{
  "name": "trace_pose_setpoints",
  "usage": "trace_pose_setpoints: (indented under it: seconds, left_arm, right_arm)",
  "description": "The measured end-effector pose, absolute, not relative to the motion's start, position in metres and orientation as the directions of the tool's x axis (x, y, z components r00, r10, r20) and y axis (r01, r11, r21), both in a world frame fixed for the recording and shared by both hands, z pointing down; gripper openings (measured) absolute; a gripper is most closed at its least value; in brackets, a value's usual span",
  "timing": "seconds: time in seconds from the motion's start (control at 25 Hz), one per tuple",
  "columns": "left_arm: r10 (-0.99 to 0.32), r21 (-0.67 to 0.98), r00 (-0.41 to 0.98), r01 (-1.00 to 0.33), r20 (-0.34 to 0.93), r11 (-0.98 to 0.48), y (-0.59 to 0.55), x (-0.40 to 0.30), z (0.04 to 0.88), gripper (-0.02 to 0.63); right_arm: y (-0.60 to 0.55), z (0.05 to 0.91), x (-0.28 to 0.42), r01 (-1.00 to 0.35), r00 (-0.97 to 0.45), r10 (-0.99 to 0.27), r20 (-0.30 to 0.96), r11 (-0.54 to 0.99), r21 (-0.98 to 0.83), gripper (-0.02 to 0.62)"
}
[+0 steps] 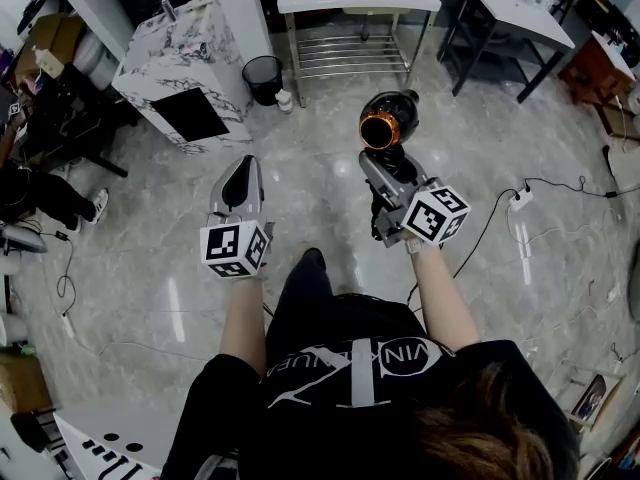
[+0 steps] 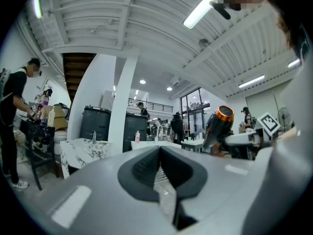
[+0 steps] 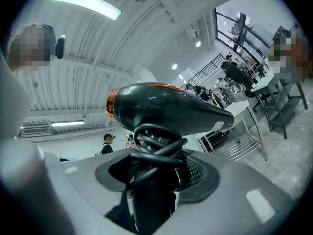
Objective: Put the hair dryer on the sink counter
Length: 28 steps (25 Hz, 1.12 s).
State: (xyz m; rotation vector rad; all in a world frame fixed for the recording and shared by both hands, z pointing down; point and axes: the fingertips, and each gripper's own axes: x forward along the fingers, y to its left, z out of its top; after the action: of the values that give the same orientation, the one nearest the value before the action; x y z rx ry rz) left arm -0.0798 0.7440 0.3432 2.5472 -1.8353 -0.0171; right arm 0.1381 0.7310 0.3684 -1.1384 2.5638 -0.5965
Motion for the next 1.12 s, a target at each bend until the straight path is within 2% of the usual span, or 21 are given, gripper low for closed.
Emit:
trace_pose_setpoints:
  seconds: [0.48, 1.12]
  left_arm:
    - [-0.937, 0.03, 0.348, -0.937, 0.03, -0.348, 0.6, -0.076, 0.37, 0.0]
    - [-0.932, 0.044, 0.362, -0.932, 0.03, -0.36, 0.401, -0.107, 0.354, 0.0]
  right_arm:
    - [0.603, 0.394, 0.145, -0.648, -0.634, -0.771, -0.056, 0.569, -0.506, 0.253]
    - [0.417, 0.386, 0.116, -0.652, -0.628, -0.777, -0.039, 0.553, -0.518, 0.253]
